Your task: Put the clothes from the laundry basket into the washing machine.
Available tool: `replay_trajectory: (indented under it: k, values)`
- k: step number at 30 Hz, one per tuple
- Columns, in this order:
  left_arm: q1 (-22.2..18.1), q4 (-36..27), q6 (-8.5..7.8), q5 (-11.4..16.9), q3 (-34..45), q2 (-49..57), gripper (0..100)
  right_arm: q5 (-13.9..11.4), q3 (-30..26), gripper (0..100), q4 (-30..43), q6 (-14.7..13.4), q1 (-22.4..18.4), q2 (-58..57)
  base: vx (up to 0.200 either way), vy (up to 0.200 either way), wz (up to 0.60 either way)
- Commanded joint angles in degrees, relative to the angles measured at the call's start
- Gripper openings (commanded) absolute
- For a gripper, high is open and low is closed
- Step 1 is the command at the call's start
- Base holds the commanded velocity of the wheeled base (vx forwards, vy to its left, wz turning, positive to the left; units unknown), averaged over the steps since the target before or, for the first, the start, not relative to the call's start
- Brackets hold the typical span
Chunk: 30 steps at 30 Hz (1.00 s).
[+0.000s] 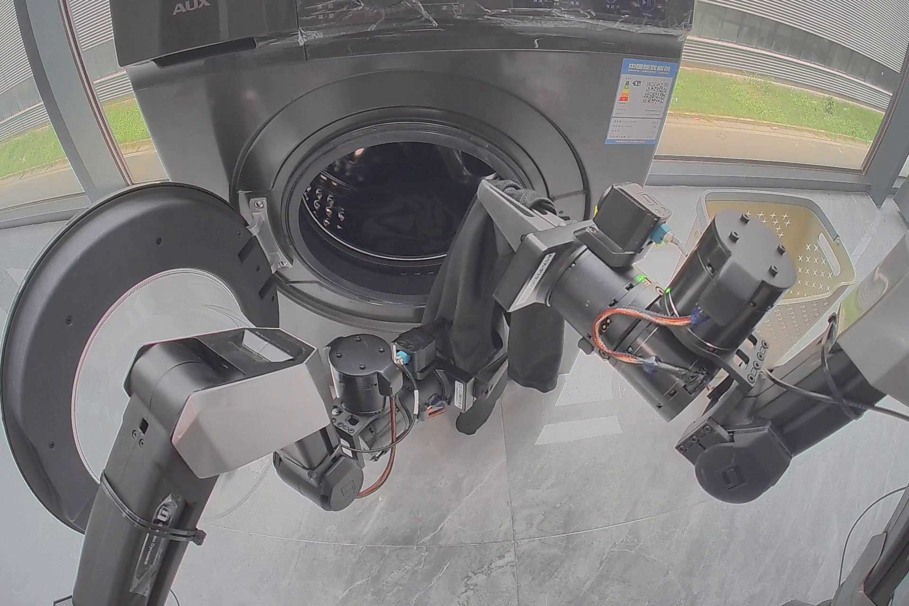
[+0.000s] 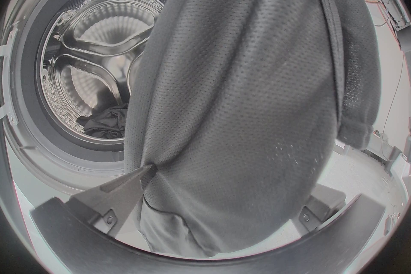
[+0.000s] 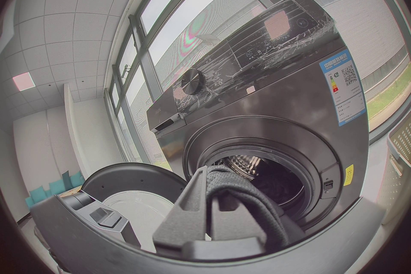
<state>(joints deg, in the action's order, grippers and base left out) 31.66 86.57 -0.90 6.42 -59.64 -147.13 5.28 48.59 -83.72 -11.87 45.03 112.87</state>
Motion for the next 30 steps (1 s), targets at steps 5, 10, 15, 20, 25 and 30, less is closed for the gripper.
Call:
replay_trajectory:
  k: [5,10,15,20,25,30]
  values:
    - [-0.28,2.20,-1.56,0.61,3.91,1.58,0,-0.01,-0.34,0,0.05,0.10,-1.70,0.24,0.000,0.000,0.00]
    - [0.25,2.29,-1.91,1.31,8.57,6.42,0,-0.01,-0.25,0,0.23,0.10,-4.08,0.51,0.000,0.000,0.00]
    - [0.33,2.29,-1.91,2.63,12.35,9.32,0,-0.09,-0.25,0,0.14,0.10,-5.31,0.42,0.000,0.000,0.00]
    - [0.25,2.29,-2.00,2.89,13.14,9.23,0,-0.18,-0.34,0,0.05,0.10,-4.51,0.33,0.000,0.000,0.00]
    - [0.07,2.29,-1.73,2.98,12.53,8.17,100,-0.18,-0.25,0,0.14,0.10,-3.90,0.24,0.000,0.000,0.00]
    - [-0.37,2.29,-1.82,2.89,11.38,5.45,100,-0.09,-0.16,0,0.14,0.10,-3.55,0.33,0.000,0.000,0.00]
